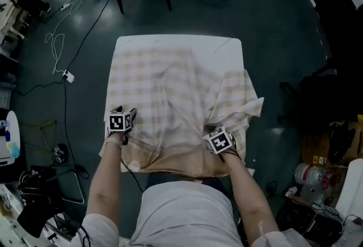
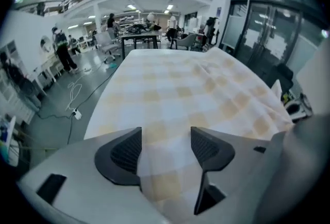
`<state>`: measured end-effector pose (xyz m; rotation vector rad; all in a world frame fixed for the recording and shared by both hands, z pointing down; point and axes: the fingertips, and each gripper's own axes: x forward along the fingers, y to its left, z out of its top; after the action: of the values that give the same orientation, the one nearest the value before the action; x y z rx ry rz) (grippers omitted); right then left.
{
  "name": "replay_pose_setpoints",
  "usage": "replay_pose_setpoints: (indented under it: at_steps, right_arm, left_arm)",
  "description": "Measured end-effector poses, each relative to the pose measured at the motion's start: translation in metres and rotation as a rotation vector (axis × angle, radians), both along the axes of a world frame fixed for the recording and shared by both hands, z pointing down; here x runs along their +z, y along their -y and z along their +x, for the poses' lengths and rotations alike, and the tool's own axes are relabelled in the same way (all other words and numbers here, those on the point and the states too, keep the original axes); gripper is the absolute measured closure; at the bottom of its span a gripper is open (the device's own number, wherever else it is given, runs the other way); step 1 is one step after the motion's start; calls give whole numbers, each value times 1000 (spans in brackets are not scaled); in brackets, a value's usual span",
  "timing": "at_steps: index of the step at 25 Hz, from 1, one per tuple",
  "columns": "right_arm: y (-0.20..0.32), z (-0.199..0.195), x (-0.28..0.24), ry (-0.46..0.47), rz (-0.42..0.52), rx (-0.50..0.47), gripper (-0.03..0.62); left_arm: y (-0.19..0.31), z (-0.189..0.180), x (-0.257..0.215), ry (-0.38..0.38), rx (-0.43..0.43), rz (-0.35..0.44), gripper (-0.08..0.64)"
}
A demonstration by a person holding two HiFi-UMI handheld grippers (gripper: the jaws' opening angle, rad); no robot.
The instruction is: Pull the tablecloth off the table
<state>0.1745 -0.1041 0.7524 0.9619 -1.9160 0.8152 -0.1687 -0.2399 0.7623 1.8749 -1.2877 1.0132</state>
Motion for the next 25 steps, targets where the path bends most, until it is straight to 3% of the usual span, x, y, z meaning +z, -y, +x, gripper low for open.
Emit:
replay_pose_setpoints:
  at_steps: [2,7,11,12,20,25]
  right_arm:
    - [-10,-10,1,28,-12,-13,552]
    - [-26,-23,4,47,-7,-27,555]
    - [-30,-27,4,50,-17,-28,557]
    - [-32,-29,4,49,-19,-32,556]
    - [-57,-40,6,74,-71,-69,558]
    - [-64,-36,8,114,-67,-10,559]
  left_arm:
    - [-1,3,1,-30,-25,13,282]
    - [-12,11,1,-22,-22,18,303]
    - [-35,30,1,-31,32,0,517]
    - [-42,35,1,-31,42,-3,535]
    - [-108,74,1,-104,153,-66,541]
    - [-127,80,4,-144,90,-74,541]
